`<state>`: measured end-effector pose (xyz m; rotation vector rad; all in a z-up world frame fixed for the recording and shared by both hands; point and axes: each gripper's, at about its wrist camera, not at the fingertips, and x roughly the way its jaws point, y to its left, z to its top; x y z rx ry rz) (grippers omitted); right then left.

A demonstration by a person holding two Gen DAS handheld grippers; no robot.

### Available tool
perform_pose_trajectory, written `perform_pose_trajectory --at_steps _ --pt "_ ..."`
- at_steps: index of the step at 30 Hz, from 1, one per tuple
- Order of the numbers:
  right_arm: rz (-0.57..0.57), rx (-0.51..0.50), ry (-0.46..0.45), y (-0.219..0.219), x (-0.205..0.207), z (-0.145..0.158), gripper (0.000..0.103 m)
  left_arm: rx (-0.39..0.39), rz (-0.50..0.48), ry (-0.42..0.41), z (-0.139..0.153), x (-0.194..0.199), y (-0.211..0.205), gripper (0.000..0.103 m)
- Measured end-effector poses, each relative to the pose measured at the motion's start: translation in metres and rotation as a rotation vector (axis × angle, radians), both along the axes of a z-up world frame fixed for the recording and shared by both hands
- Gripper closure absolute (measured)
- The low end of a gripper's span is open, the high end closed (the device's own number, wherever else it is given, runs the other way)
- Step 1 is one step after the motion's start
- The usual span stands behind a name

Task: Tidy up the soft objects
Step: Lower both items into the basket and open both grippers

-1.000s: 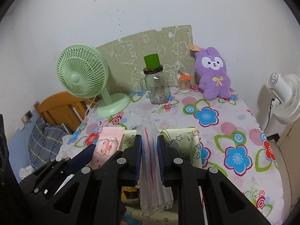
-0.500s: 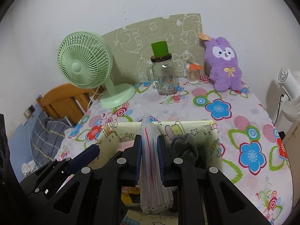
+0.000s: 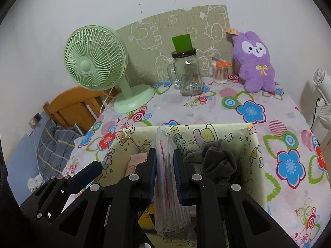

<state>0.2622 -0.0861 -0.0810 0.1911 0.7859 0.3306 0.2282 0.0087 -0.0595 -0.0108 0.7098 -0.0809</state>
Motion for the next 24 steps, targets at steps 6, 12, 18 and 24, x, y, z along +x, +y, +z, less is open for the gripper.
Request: perform_pose_trajectory --at_steps 6,12,18,24 --pt "-0.004 -0.033 0.015 0.001 0.0 -0.003 0.078 0.005 -0.004 0.017 -0.004 0.001 -0.001 0.032" --pt "-0.03 -0.071 0.016 -0.005 -0.003 -0.002 0.056 -0.001 0.004 0.021 -0.004 -0.002 0.0 0.031" --pt "-0.028 -0.065 -0.015 -0.013 -0.015 0.004 0.023 0.008 -0.003 0.003 0.001 -0.012 -0.006 0.017" --pt "-0.036 -0.092 -0.038 -0.018 -0.032 0.014 0.017 -0.005 0.001 0.001 0.008 -0.024 -0.008 0.012"
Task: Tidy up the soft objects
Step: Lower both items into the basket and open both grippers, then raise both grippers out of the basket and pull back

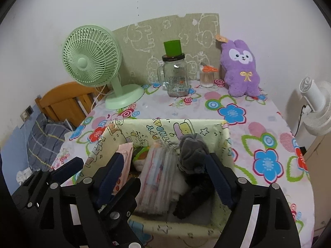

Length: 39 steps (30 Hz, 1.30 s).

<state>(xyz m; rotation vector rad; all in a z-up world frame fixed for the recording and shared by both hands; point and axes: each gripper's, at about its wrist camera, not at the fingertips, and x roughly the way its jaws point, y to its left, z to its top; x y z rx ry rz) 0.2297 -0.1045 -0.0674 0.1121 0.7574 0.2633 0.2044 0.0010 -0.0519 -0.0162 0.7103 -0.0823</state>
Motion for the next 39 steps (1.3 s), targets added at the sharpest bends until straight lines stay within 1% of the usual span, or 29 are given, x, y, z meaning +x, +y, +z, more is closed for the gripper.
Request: perform_pose_trajectory --at_steps 9,13,24,32,39 --pt "-0.031 -0.017 -0.04 -0.015 -0.03 0.017 0.013 0.001 0.001 -0.034 0.014 -0.026 -0.006 0.003" --pt "-0.05 -0.026 -0.07 -0.021 -0.047 0.027 0.009 -0.002 0.0 -0.053 0.021 -0.039 -0.007 0.001" --pt "-0.092 -0.039 -0.145 -0.038 -0.094 0.051 0.006 0.003 -0.005 -0.115 0.042 -0.081 -0.01 0.0" --pt "-0.121 -0.047 -0.203 -0.049 -0.131 0.068 0.003 0.011 0.02 -0.168 0.056 -0.112 -0.002 0.0" --pt "-0.149 -0.057 -0.241 -0.059 -0.16 0.075 0.002 0.021 0.033 -0.21 0.062 -0.141 0.002 0.0"
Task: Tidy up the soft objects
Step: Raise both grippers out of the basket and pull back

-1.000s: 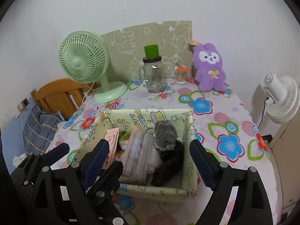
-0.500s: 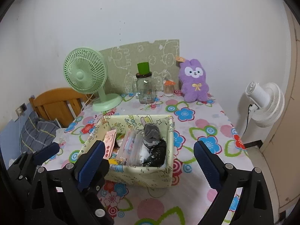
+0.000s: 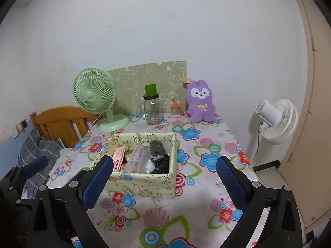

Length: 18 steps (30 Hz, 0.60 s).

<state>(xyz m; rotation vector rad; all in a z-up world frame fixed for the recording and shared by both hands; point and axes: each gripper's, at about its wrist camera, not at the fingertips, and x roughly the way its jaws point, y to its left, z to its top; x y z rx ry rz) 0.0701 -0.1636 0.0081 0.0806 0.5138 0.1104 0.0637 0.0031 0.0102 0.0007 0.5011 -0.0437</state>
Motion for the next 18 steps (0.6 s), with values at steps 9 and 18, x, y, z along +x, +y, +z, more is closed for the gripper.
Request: perform_pose_trajectory --at_steps 9,18 --pt "-0.029 -0.017 -0.035 -0.01 -0.031 0.005 0.001 0.016 0.025 -0.04 0.005 -0.032 0.006 0.0" --pt "-0.073 -0.031 -0.057 -0.02 -0.053 0.007 0.0 0.005 0.033 -0.061 0.007 -0.049 0.012 0.0"
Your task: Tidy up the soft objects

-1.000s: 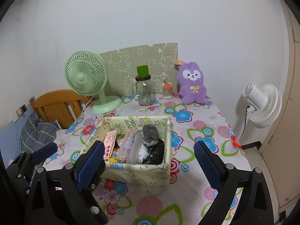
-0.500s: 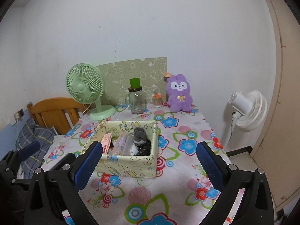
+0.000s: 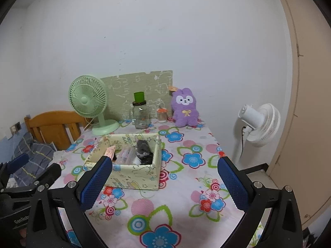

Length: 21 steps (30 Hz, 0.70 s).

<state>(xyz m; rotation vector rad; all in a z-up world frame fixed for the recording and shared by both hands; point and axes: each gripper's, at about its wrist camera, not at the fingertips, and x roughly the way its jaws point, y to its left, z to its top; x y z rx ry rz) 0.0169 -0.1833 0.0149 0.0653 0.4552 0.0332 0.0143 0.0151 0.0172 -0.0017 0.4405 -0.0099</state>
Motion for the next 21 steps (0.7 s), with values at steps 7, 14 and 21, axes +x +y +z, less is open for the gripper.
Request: perform_pose_trajectory --at_steps 7,14,21 --pt "-0.004 0.007 -0.002 -0.0015 -0.0029 -0.001 0.0 -0.018 -0.011 -0.008 0.002 -0.003 0.0006 0.0" --pt "0.002 0.007 -0.004 0.0004 -0.0027 -0.0009 0.0 -0.021 -0.008 -0.009 0.0027 -0.0021 0.0011 0.0" --pt "0.007 0.003 -0.002 0.0023 -0.0009 -0.0005 0.0 -0.017 -0.004 -0.009 0.0034 -0.0012 -0.0001 0.0"
